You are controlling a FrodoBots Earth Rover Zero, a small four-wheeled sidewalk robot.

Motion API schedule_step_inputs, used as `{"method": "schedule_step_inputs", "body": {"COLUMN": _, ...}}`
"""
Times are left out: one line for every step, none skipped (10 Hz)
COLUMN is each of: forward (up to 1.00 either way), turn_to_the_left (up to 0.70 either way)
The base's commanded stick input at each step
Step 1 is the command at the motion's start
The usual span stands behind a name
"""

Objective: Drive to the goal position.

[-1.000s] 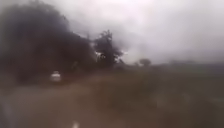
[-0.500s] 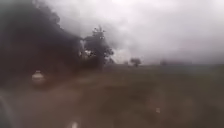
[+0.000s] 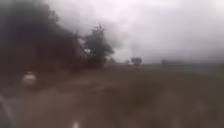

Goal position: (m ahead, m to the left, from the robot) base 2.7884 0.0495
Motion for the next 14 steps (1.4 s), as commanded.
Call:
{"method": "schedule_step_inputs", "body": {"forward": 0.7, "turn_to_the_left": 0.27}}
{"method": "schedule_step_inputs", "body": {"forward": 0.7, "turn_to_the_left": 0.27}}
{"method": "schedule_step_inputs", "body": {"forward": 0.7, "turn_to_the_left": 0.27}}
{"method": "schedule_step_inputs", "body": {"forward": 0.7, "turn_to_the_left": 0.0}}
{"method": "schedule_step_inputs", "body": {"forward": 0.7, "turn_to_the_left": 0.0}}
{"method": "schedule_step_inputs", "body": {"forward": 0.7, "turn_to_the_left": 0.0}}
{"method": "schedule_step_inputs", "body": {"forward": 0.7, "turn_to_the_left": 0.0}}
{"method": "schedule_step_inputs", "body": {"forward": 0.7, "turn_to_the_left": 0.0}}
{"method": "schedule_step_inputs", "body": {"forward": 0.7, "turn_to_the_left": 0.0}}
{"method": "schedule_step_inputs", "body": {"forward": 0.7, "turn_to_the_left": 0.0}}
{"method": "schedule_step_inputs", "body": {"forward": 0.7, "turn_to_the_left": 0.0}}
{"method": "schedule_step_inputs", "body": {"forward": 0.7, "turn_to_the_left": 0.0}}
{"method": "schedule_step_inputs", "body": {"forward": 0.7, "turn_to_the_left": 0.0}}
{"method": "schedule_step_inputs", "body": {"forward": 0.7, "turn_to_the_left": 0.0}}
